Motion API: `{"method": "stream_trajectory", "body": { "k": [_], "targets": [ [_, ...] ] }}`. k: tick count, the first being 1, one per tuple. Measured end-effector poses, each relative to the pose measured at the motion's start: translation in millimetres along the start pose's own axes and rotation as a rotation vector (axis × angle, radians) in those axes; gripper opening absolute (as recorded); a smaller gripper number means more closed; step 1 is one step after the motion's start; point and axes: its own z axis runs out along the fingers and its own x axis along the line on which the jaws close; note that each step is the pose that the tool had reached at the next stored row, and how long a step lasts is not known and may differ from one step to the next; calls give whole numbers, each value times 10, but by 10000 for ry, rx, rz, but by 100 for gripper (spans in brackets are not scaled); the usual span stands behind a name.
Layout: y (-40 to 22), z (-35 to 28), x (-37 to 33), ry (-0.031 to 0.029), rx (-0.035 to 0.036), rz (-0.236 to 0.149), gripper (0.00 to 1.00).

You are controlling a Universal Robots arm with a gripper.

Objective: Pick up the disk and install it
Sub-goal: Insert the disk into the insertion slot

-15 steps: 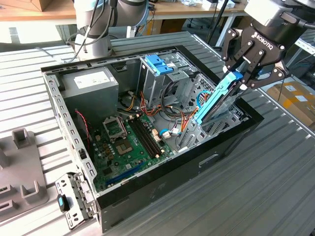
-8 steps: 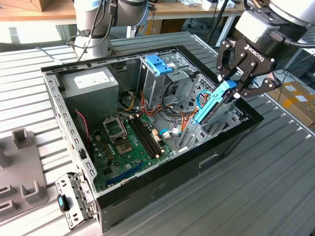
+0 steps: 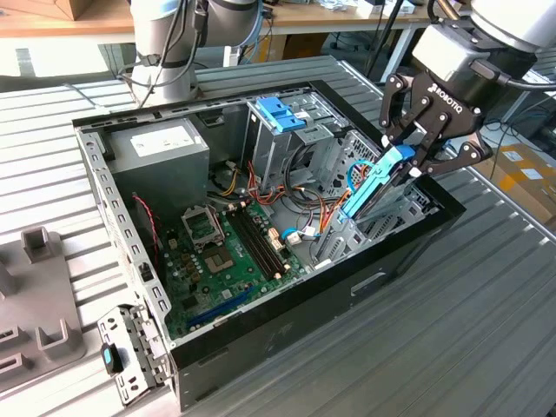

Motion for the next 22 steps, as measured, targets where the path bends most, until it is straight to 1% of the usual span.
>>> {"method": "stream_trajectory", "body": {
  "k": [4,5,10,11,12,13,14,16,17,18,20,22],
  "targets": [
    [-1,4,0,-3,1,-1,38],
    [-1,5,0,-3,1,-1,45],
    [-1,5,0,-1,0,0,45],
    [3,-48,-3,0,0,0,45],
    [8,-116,-8,0,0,1,45],
    [11,-151,-10,-1,0,0,45],
    [12,-170,-11,-2,0,0,45],
    [12,-178,-15,-5,1,0,45],
    [12,-178,-15,-8,1,-1,43],
    [12,-177,-15,-8,-1,-1,36],
    [-9,-158,-14,-6,-55,3,24],
    [-31,-126,-11,-9,-129,8,12]
  ]
}}
